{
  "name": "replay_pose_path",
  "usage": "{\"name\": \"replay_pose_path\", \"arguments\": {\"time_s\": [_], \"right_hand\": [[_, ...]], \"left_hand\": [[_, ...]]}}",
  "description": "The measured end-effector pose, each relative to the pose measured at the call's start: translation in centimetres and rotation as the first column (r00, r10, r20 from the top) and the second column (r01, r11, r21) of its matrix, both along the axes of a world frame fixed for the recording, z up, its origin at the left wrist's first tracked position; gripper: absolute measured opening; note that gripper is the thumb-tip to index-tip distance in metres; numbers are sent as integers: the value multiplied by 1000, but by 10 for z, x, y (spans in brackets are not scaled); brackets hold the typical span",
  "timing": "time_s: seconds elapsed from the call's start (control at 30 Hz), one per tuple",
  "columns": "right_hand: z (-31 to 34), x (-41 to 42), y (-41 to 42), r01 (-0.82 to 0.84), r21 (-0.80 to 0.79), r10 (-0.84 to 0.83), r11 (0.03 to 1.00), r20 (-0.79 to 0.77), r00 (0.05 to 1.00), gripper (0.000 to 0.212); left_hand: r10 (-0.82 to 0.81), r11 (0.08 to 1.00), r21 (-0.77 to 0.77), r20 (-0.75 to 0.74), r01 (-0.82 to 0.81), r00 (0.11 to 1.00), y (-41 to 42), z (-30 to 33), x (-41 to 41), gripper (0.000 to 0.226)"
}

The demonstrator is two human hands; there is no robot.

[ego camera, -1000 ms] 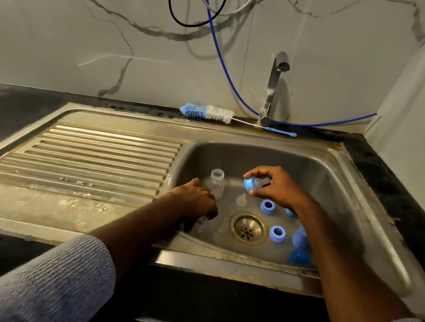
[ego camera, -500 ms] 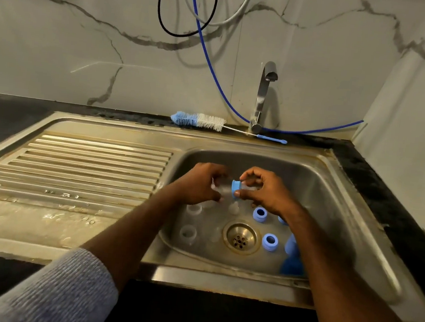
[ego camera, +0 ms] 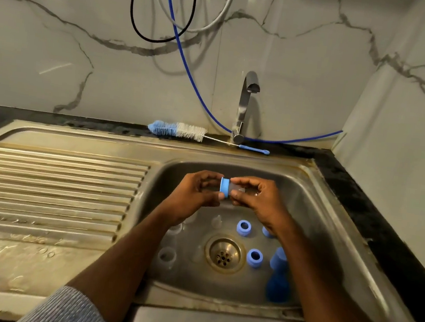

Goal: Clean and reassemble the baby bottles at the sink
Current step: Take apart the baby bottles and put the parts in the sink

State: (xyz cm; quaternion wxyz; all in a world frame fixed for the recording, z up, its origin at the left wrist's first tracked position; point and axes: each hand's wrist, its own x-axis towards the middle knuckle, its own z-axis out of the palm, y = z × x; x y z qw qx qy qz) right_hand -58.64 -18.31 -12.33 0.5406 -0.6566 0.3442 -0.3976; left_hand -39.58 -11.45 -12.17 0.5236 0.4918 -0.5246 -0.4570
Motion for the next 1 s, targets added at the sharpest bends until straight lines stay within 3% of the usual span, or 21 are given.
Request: {"name": "replay_pose_path", "arguments": {"time_s": [0.27,0.47,0.67,0.8,1.0], "right_hand": [[2,4,1,65,-51,-65,997,-7,998,20],[5,14,10,202,-87,-205,975,-27,978,12],[9,10,16,119,-142,-131,983,-73,989,5],[9,11,19,70,-87,-76,994,-68,995,7],[6,4,17,-23,159,23,987,0,1000,7]], "left_hand": [[-74,997,-18,-19,74,997,-3,3,8,50],[-111,994,-5,73,111,991,-1,6,4,45],[-120,993,20,18,120,993,3,5,6,38],[-140,989,42,27,139,990,4,4,10,38],[-151,987,58,66,148,986,1,3,16,37]]}}
